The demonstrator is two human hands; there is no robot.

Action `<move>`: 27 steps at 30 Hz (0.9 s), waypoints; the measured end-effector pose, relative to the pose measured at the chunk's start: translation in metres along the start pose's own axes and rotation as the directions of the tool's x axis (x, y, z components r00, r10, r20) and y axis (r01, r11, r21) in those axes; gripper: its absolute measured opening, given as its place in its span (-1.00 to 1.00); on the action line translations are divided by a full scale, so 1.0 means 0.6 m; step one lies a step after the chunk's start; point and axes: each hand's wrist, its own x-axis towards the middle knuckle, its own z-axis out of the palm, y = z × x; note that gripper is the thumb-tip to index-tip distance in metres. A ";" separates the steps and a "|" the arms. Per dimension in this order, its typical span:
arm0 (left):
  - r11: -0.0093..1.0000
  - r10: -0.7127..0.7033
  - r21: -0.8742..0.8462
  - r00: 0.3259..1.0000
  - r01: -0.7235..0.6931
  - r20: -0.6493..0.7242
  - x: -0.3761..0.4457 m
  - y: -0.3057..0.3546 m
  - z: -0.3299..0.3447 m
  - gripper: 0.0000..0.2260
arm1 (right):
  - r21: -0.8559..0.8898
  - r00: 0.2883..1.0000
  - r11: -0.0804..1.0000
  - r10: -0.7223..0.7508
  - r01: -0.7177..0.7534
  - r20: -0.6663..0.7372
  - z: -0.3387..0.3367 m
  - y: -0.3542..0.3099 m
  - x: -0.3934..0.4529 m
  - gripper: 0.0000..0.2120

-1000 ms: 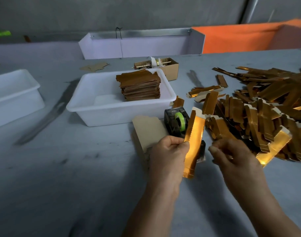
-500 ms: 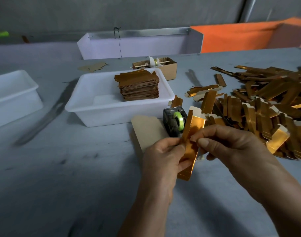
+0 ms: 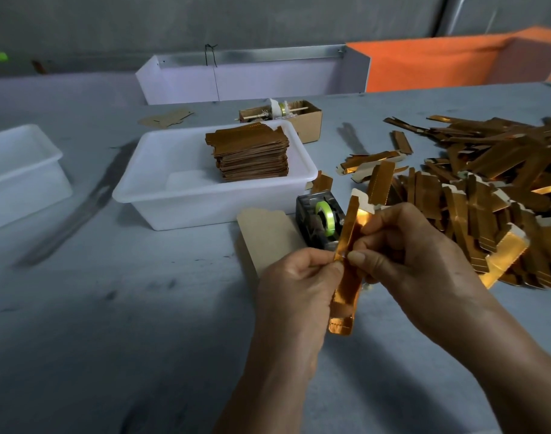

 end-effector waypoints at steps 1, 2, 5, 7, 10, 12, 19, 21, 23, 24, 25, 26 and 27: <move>1.000 -0.006 -0.031 1.000 0.006 0.021 -0.001 0.001 0.001 -0.90 | -0.005 1.000 1.000 0.007 -0.007 0.003 0.001 0.001 0.001 -0.73; 0.999 -0.006 -0.052 0.999 0.008 0.041 -0.001 0.002 0.001 -0.89 | -0.010 1.000 1.000 0.015 -0.015 0.005 0.003 0.001 0.002 -0.73; 0.999 0.007 -0.046 0.998 -0.004 0.067 -0.003 0.002 0.001 -0.87 | -0.044 1.000 0.999 0.031 -0.031 0.004 0.005 0.000 0.002 -0.72; 0.999 0.002 -0.037 0.997 0.001 0.080 -0.003 0.001 -0.002 -0.88 | -0.073 1.000 0.997 0.030 -0.030 0.002 0.006 -0.002 0.000 -0.70; 1.000 0.019 -0.013 0.996 -0.018 0.091 -0.004 0.000 -0.004 -0.86 | -0.108 1.000 0.994 0.027 -0.027 0.000 0.007 -0.004 -0.005 -0.70; 0.999 0.046 -0.011 0.997 -0.045 0.066 -0.004 -0.003 -0.005 -0.84 | -0.135 1.000 0.991 0.016 -0.017 -0.007 0.010 -0.009 -0.006 -0.70; 0.998 0.061 -0.009 0.997 -0.061 -0.040 -0.013 -0.016 0.009 -0.83 | -0.312 0.997 0.950 -0.016 -0.008 -0.073 0.015 -0.017 -0.014 -0.72; 0.994 0.108 0.035 0.992 -0.106 -0.068 -0.019 -0.018 0.017 -0.83 | -0.379 0.995 0.925 -0.027 -0.013 -0.100 0.012 -0.020 -0.021 -0.73; 0.981 0.182 0.088 0.978 -0.173 -0.106 -0.026 -0.021 0.025 -0.85 | -0.433 0.991 0.901 -0.041 -0.019 -0.128 0.012 -0.023 -0.027 -0.70; 0.971 0.223 0.111 0.967 -0.210 -0.121 -0.029 -0.022 0.029 -0.85 | -0.451 0.989 0.892 -0.049 -0.021 -0.142 0.012 -0.023 -0.028 -0.69; 0.961 0.261 0.136 0.956 -0.243 -0.137 -0.033 -0.023 0.033 -0.84 | -0.463 0.987 0.886 -0.052 -0.025 -0.153 0.012 -0.025 -0.028 -0.67; 0.949 0.293 0.163 0.943 -0.269 -0.155 -0.036 -0.023 0.036 -0.83 | -0.478 0.986 0.877 -0.044 -0.038 -0.160 0.012 -0.026 -0.027 -0.65; 0.937 0.326 0.189 0.928 -0.293 -0.180 -0.039 -0.023 0.036 -0.83 | -0.500 0.987 0.864 -0.029 -0.055 -0.160 0.012 -0.027 -0.026 -0.63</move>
